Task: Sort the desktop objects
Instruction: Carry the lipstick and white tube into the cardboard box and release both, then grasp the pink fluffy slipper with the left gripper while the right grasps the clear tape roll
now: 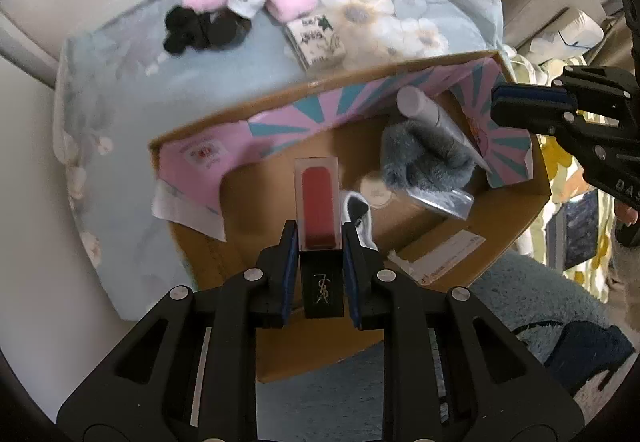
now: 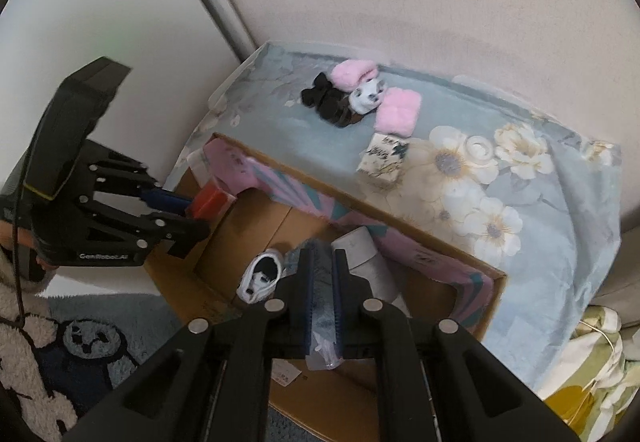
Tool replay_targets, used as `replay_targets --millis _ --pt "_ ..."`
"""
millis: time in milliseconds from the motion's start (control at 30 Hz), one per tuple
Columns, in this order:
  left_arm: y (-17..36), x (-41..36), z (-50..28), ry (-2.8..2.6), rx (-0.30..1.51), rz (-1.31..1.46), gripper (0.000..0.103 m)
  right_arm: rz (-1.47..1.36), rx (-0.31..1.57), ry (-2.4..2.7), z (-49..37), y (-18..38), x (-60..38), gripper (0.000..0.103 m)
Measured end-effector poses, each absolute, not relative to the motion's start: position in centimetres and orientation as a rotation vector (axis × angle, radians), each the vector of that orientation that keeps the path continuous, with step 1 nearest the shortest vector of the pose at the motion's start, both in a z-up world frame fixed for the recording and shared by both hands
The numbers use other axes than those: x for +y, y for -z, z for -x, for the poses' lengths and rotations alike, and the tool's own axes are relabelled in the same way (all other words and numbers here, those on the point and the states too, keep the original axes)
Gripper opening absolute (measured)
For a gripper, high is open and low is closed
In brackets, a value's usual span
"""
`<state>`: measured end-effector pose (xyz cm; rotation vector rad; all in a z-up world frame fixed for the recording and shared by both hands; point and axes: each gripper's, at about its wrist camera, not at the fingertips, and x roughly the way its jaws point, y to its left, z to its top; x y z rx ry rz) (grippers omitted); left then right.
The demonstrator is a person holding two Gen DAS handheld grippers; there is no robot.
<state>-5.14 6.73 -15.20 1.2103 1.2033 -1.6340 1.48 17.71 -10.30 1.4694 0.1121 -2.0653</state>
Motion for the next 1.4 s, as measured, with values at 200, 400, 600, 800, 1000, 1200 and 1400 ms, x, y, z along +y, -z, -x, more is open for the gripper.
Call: replay_targets --millis 200,400,600,800,1000,1200,1400 --pt "16.8 6.9 5.5 1.606 1.263 -1.249 0.025 -1.563 0.104 2.04 -1.2 12.0 17.8 0.065" --pt "16.7 7.0 5.7 1.623 1.245 -1.221 0.102 -1.598 0.123 2.025 -0.6 12.5 17.8 0.07" --pt "15.9 6.6 5.7 1.612 1.201 -1.208 0.102 -1.57 0.149 2.039 -0.3 11.8 17.4 0.07" --pt "14.7 6.5 5.4 1.615 1.135 -1.205 0.102 -1.525 0.144 2.044 -0.1 11.0 17.3 0.094" --pt "13.6 5.6 4.4 1.625 1.157 -1.165 0.102 -1.464 0.058 2.084 0.5 9.8 17.9 0.103" --pt "12.1 4.8 3.2 1.65 1.112 -1.098 0.102 -1.414 -0.017 2.132 1.3 8.6 19.2 0.103" --pt "9.7 2.1 1.3 1.648 1.051 -1.032 0.102 -1.372 0.059 2.203 2.7 7.5 20.1 0.103"
